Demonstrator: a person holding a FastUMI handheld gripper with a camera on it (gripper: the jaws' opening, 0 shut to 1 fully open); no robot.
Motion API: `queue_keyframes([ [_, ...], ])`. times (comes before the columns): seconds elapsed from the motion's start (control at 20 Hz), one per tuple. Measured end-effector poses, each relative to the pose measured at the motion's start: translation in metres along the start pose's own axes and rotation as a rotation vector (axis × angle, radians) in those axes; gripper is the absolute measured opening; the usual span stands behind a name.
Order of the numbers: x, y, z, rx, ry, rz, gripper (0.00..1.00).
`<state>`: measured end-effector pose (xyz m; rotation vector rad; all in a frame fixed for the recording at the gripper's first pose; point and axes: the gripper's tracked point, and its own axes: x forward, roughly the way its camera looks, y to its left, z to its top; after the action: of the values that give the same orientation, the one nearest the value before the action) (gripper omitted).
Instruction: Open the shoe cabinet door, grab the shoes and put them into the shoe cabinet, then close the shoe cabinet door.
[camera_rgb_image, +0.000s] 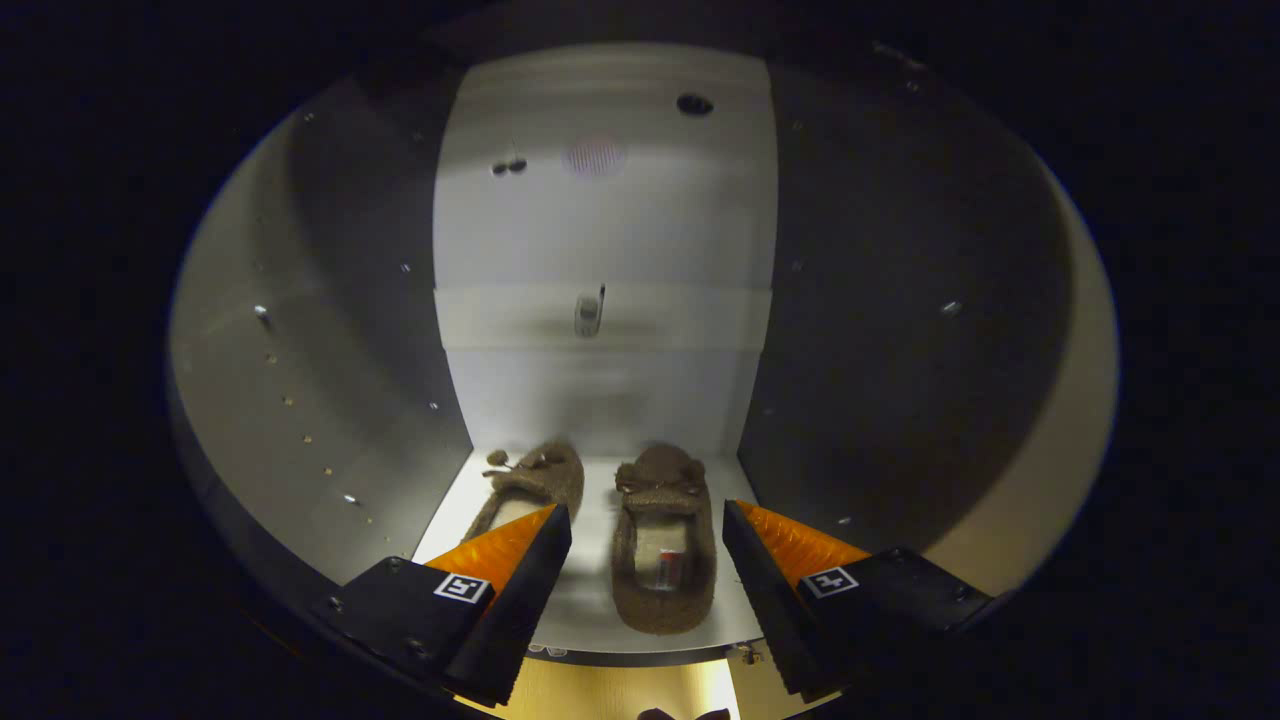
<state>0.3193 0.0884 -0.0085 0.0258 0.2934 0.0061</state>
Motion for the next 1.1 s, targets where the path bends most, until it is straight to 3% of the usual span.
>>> queue_keyframes([
  [0.4,-0.152,0.008,0.017,0.042,-0.309,0.006,0.97],
  [1.1,-0.368,-0.038,-0.032,-0.022,-0.439,0.022,0.98],
])
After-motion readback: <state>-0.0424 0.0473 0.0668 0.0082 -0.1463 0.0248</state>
